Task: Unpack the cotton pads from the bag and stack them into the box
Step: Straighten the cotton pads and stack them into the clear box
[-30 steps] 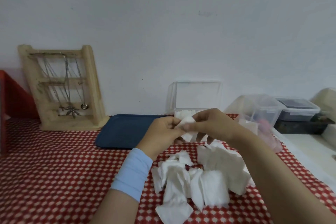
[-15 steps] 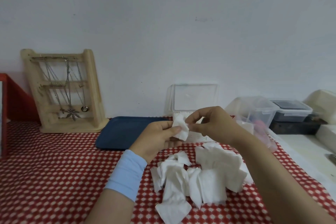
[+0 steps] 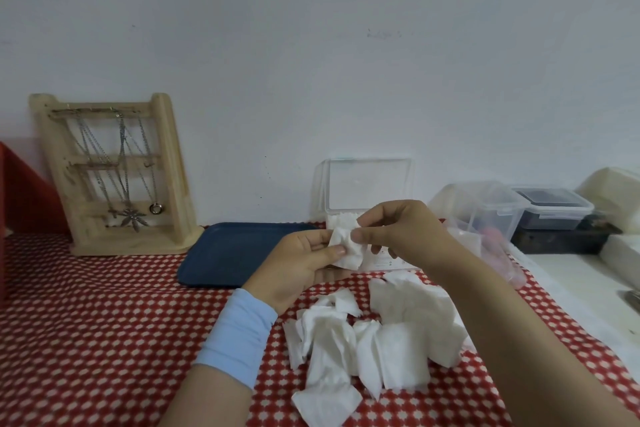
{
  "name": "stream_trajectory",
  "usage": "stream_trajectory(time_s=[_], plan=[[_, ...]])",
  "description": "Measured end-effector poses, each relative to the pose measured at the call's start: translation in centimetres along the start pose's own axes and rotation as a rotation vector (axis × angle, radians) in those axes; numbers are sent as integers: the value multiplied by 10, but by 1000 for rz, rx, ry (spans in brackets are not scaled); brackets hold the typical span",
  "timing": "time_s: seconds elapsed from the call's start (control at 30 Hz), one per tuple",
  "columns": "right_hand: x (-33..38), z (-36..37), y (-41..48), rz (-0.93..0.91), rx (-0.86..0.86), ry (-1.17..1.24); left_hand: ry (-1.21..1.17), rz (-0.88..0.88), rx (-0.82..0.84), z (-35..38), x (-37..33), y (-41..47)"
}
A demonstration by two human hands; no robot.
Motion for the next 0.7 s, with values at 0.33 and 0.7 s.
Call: stream_trajectory(time_s=[0.33,0.7], plan=[[3,-8,-1,22,-75,-57,5,35,-98,0,-4,-2],[0,1,-1,80,27,19,72,59,-219,-5,-6,0]])
Point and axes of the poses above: each hand's wrist, its own y-axis towards the middle knuckle, its own z-axis out of the palm, x = y × z, the point moved 4 cm from there along y, towards the middle knuckle, and after that the axes turned 1 degree about -y, right-handed, at the moved point
